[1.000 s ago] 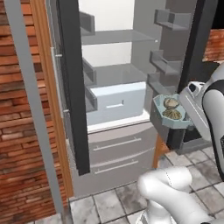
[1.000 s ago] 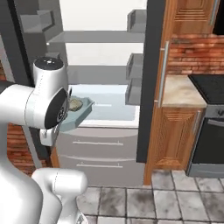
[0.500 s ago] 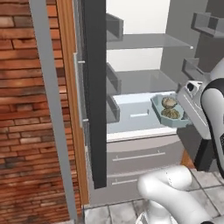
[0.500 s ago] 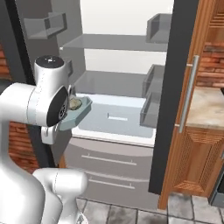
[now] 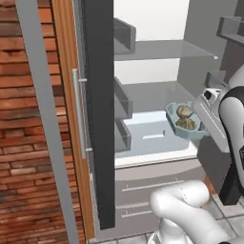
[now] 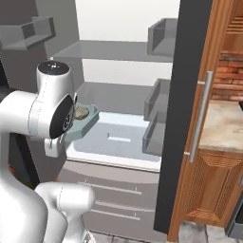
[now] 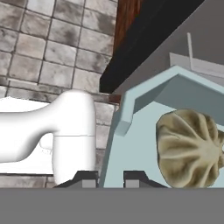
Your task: Place two dumplings into each of the tupperware containers and then place the containers in the fridge.
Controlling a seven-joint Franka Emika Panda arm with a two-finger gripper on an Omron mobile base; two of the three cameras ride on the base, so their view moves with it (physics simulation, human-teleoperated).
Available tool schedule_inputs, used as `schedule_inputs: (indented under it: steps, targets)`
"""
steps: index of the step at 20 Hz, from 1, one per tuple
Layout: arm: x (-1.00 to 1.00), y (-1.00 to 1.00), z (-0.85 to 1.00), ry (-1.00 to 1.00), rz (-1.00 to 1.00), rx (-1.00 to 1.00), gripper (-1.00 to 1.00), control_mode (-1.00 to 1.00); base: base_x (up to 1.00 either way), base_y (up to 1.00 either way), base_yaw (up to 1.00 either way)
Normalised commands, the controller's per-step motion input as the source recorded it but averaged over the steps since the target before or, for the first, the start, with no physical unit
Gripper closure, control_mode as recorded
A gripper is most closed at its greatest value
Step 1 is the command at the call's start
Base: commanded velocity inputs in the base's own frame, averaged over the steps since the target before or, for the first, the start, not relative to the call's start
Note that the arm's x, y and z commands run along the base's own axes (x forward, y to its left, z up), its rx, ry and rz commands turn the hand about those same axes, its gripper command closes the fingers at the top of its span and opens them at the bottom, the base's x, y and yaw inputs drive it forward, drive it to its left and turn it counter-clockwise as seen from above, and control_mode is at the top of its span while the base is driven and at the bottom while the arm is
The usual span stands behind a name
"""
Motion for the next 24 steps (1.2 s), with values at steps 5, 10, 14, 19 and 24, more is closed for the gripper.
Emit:
schedule_inputs:
  steps: [5, 10, 14, 19, 24]
  targets:
    - [0.0, 0.0, 0.0, 0.0, 0.0, 0.0, 1.0, 1.0, 0.7, -0.27, 0.0]
    - [0.0, 0.0, 0.0, 0.0, 0.0, 0.0, 1.0, 1.0, 0.5, -0.46, 0.0]
    - [0.0, 0.0, 0.0, 0.0, 0.0, 0.0, 1.0, 1.0, 0.5, -0.41, 0.0]
    - [0.0, 0.0, 0.0, 0.0, 0.0, 0.0, 1.0, 1.0, 0.4, -0.04, 0.0]
    - [0.0, 0.0, 0.0, 0.0, 0.0, 0.0, 1.0, 1.0, 0.38, 0.02, 0.0]
